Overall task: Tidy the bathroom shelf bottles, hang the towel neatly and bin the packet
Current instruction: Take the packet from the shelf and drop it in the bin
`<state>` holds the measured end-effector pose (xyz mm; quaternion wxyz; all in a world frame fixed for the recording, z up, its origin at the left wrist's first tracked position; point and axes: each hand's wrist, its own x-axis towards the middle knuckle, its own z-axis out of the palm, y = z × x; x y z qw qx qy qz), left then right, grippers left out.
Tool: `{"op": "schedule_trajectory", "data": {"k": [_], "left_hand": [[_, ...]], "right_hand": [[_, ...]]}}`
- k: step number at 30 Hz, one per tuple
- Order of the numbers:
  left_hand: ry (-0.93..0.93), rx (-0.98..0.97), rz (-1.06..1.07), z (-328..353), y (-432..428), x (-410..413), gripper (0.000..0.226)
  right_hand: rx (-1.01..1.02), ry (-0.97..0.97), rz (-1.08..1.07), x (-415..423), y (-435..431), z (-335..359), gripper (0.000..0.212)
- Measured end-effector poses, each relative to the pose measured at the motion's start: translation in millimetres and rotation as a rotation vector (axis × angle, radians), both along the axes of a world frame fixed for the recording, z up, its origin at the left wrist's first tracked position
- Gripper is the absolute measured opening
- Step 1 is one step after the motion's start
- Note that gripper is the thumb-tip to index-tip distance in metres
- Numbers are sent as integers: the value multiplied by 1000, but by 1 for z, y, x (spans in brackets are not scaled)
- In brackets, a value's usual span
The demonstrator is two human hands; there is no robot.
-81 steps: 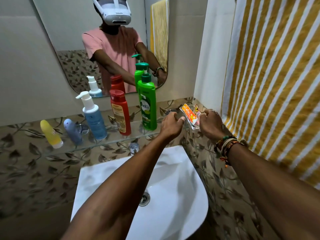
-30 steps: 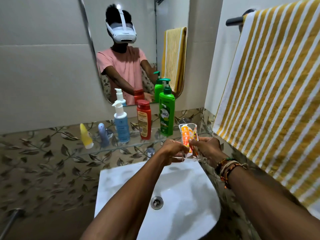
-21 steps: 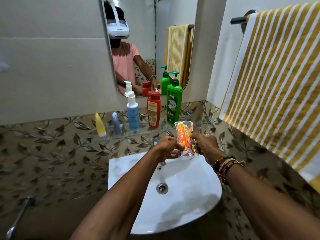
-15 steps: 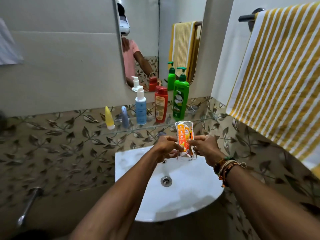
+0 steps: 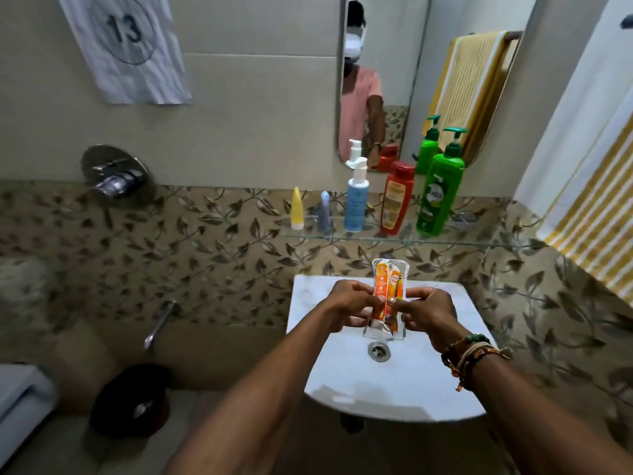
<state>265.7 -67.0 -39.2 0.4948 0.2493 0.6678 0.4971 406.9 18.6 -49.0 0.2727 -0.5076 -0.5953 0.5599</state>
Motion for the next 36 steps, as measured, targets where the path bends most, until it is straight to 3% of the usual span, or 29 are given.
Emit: {"op": "schedule_trajectory", "data": {"k": [4,10,17,25,36], "left_hand": [[-3,-45,134,-24,-21,4,31],[-29,-100,332,-47,-71,6,27],[-33,-120,508,-69,-130,-1,33],[-21,-144,626,-72,-213,-33,20],[-4,-156,729,-58,-352,-107,13]], "right_hand": [[-53,4,63,-5,-15,-21,31],[-147,50,257,-18,-47,-39,19],[-170,-32,445,-43,-92,-54,37],[-153,-92,629,-96,-159,-56,21],[-98,-126,828,-176,-291,-38,21]]}}
